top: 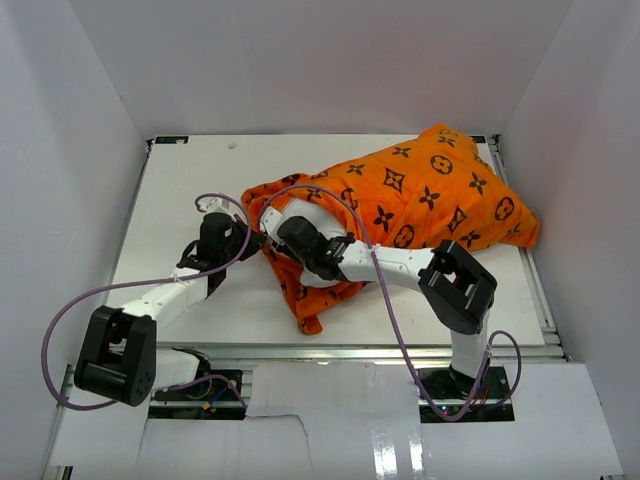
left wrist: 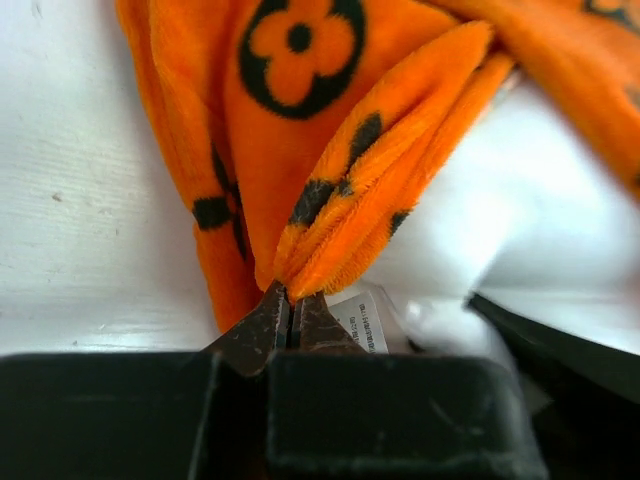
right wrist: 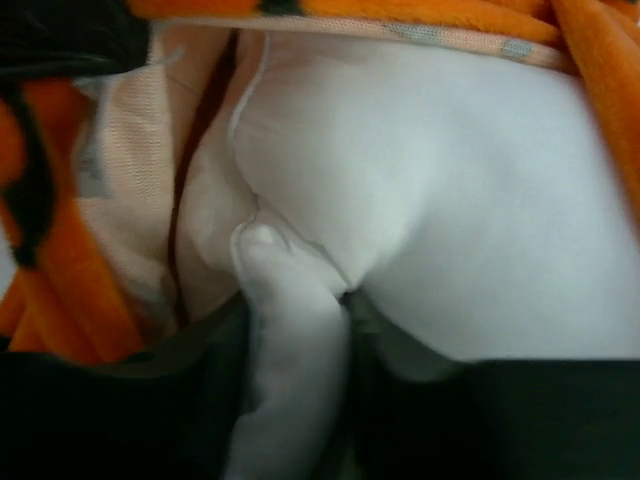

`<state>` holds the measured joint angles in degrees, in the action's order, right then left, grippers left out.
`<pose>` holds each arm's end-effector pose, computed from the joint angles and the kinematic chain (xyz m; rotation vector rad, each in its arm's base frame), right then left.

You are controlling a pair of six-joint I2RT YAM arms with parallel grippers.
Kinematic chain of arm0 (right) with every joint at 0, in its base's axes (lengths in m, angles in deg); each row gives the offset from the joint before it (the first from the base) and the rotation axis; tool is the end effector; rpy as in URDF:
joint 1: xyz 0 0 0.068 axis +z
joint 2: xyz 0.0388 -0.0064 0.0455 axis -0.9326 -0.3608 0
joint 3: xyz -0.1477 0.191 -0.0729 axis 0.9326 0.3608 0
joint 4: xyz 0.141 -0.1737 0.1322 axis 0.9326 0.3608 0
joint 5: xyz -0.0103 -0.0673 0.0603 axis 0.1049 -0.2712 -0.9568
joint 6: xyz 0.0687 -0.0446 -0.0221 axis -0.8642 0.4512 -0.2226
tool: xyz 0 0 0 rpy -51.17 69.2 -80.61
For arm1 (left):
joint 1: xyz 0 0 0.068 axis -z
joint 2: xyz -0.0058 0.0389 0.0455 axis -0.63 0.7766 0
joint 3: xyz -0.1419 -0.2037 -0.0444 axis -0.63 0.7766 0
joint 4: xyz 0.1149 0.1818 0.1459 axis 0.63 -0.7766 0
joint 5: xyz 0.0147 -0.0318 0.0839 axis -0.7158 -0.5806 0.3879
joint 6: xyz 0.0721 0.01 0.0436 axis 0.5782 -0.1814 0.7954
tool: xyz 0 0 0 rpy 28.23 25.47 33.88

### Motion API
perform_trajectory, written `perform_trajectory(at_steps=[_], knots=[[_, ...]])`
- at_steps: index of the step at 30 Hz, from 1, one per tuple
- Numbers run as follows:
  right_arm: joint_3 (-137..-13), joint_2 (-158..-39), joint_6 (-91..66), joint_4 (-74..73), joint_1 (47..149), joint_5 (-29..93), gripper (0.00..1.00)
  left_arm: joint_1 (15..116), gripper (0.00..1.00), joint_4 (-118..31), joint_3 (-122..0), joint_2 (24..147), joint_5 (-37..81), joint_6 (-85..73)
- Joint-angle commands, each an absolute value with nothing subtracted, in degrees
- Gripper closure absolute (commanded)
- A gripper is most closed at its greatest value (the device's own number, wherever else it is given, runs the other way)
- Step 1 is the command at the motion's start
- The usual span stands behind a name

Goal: Remove the pillowcase from the pillow

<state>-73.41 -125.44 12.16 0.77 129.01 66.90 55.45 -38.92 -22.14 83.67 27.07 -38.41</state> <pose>0.2501 0.3683 0.1755 -1.1220 1.8013 -0.0783 0.2857 -0.0886 0.1547 -0.4944 2.1717 -0.6582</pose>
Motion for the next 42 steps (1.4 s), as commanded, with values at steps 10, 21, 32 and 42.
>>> perform_trajectory(at_steps=[10,21,32,42], knots=[[-67.6,-99.2,4.1,7.3,123.8,59.8,0.92,50.1,1.00,-41.9,-25.6,83.9,31.6,-37.0],[-54.6,-71.7,1.2,5.5,123.8,52.5,0.92,46.2,1.00,-41.7,-35.6,97.2,35.1,-36.8],[-55.2,-78.5,-2.1,-4.1,123.7,49.3,0.92,46.3,0.27,-39.4,-37.8,90.1,11.1,-31.9],[-59.0,-87.5,-5.0,-11.3,123.2,51.2,0.92,45.8,0.16,-46.0,-35.9,70.5,2.5,-45.0]])
